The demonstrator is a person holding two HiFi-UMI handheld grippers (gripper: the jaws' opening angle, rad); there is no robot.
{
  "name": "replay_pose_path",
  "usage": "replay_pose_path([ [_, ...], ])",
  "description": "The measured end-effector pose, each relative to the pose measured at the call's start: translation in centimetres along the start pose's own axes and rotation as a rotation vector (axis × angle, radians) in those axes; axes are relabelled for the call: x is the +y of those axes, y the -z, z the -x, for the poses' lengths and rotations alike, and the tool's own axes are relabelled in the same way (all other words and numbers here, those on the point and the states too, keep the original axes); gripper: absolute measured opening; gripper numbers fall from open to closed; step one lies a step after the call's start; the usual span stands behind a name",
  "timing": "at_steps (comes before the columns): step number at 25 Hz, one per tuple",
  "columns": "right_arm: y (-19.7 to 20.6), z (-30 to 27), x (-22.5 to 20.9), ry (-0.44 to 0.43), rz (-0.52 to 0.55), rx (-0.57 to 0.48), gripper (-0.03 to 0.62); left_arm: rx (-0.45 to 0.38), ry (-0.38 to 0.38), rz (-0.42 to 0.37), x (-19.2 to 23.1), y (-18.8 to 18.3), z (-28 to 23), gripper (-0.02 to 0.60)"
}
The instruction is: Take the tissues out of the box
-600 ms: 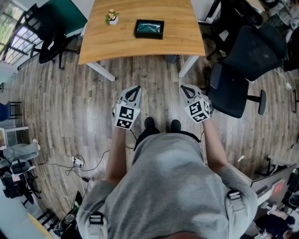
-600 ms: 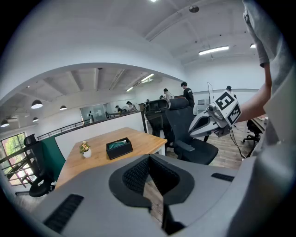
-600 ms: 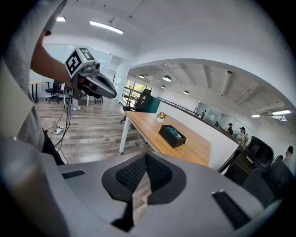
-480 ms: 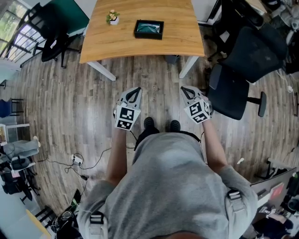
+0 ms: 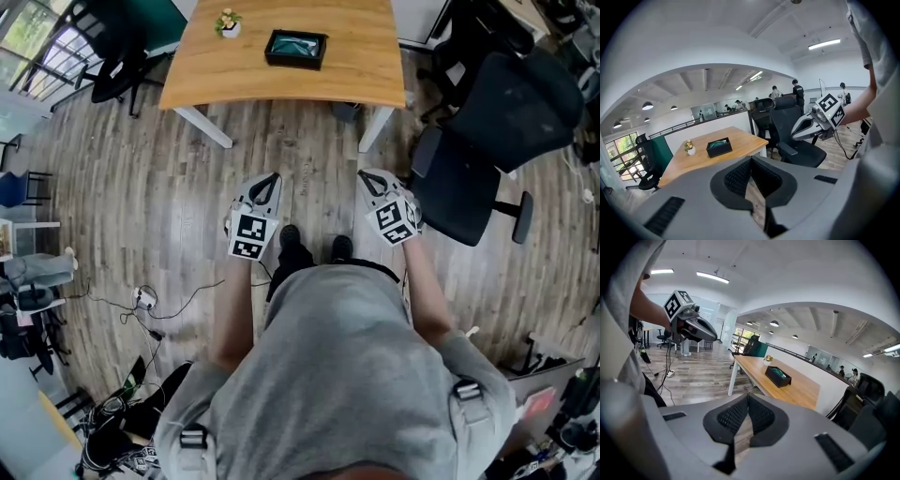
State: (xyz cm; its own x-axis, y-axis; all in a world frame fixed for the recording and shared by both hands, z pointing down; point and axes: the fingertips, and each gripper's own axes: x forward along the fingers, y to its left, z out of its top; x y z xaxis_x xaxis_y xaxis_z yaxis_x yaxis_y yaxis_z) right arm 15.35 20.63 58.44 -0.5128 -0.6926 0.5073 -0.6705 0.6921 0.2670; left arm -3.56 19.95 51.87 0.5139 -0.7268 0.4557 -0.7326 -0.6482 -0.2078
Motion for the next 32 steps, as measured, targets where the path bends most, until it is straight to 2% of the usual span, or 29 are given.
replay_pose_path([
  [7,0.9,0.8,-0.2,-0.032,0.013,-0.021,0.011,0.002,-0.021,0.011,-2.1,-0.3,0.2,0.020],
  [17,1.2,1.4,-2.1,-0.015,0.019,-0.039,0.044,0.004,-0.024,0.003,-3.6,-1.5,-0.4,0.020],
  [27,0.1,1.3,-3.0,-0.019,0.008,-0.076,0.147,-0.021,-0.049,-0.010,-3.0,-2.7,-0.6,0.025],
  [32,0.1,0.9,-3.3,-0.005,0.022,-0.078,0.188,-0.034,-0.060,-0.015,-2.5,-3.1,-0.7,0.091],
])
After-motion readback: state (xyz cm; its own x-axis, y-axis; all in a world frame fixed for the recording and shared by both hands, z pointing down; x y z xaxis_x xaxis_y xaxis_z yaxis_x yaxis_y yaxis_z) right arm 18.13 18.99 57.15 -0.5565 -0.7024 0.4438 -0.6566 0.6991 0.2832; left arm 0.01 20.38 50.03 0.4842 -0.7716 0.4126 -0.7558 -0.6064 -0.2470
